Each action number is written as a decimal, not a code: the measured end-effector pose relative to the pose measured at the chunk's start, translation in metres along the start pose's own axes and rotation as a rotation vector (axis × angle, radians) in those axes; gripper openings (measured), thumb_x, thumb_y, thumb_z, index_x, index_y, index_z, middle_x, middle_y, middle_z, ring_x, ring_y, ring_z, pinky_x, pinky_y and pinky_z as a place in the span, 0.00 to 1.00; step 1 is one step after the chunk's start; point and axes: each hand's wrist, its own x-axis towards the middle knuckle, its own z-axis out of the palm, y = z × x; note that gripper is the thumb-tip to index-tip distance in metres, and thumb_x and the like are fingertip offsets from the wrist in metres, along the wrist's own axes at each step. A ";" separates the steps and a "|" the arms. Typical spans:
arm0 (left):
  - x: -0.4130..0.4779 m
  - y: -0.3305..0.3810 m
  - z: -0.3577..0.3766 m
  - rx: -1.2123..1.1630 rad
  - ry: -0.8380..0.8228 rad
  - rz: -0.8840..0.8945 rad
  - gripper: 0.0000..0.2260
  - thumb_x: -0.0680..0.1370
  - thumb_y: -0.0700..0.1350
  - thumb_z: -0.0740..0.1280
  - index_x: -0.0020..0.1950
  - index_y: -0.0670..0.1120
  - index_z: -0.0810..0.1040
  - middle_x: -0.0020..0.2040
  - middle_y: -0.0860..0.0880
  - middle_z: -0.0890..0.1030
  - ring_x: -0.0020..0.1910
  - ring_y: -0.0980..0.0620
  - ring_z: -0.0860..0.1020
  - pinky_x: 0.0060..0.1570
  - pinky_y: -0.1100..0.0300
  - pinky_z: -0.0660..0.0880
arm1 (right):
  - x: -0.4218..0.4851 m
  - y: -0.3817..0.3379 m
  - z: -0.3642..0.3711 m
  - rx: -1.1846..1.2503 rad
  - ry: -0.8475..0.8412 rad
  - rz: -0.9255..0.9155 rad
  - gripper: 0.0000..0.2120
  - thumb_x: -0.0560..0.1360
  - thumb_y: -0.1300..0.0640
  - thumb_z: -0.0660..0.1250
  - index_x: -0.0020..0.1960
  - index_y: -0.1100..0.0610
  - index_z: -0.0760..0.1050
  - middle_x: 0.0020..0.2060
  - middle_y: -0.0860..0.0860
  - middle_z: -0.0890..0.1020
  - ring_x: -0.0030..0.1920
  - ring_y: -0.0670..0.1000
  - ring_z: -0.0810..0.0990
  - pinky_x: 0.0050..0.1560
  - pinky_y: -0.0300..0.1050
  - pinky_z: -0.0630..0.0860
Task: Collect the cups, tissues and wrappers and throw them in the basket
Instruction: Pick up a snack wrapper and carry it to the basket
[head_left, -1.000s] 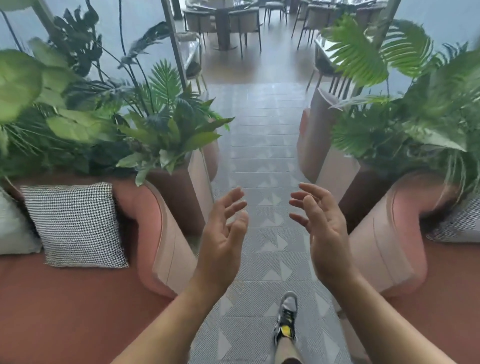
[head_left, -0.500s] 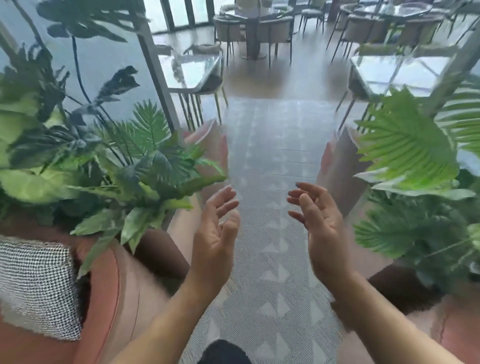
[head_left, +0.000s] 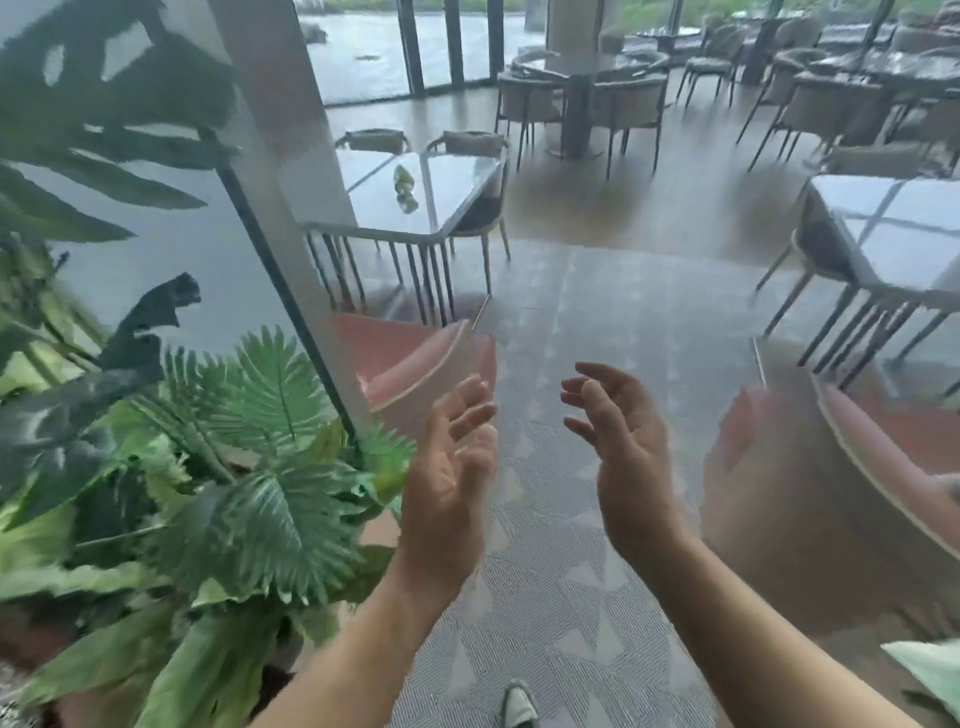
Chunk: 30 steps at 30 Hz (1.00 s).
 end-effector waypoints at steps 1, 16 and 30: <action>0.021 -0.003 0.004 -0.003 0.006 0.002 0.24 0.78 0.56 0.63 0.72 0.48 0.74 0.64 0.60 0.81 0.68 0.55 0.79 0.66 0.54 0.78 | 0.022 0.002 0.003 0.008 0.000 0.002 0.23 0.72 0.39 0.68 0.61 0.50 0.80 0.55 0.51 0.85 0.58 0.56 0.83 0.64 0.59 0.79; 0.293 -0.105 0.064 0.103 0.226 -0.056 0.16 0.79 0.57 0.63 0.67 0.62 0.76 0.66 0.57 0.81 0.69 0.50 0.79 0.69 0.42 0.76 | 0.349 0.091 0.016 0.055 -0.139 0.086 0.15 0.77 0.48 0.65 0.62 0.51 0.78 0.57 0.55 0.84 0.59 0.51 0.83 0.64 0.56 0.79; 0.558 -0.187 0.199 0.155 0.340 -0.063 0.24 0.80 0.58 0.62 0.73 0.49 0.74 0.66 0.59 0.79 0.69 0.55 0.77 0.66 0.53 0.79 | 0.666 0.127 -0.034 0.029 -0.312 0.090 0.18 0.77 0.44 0.66 0.63 0.51 0.79 0.57 0.52 0.84 0.61 0.52 0.83 0.65 0.57 0.79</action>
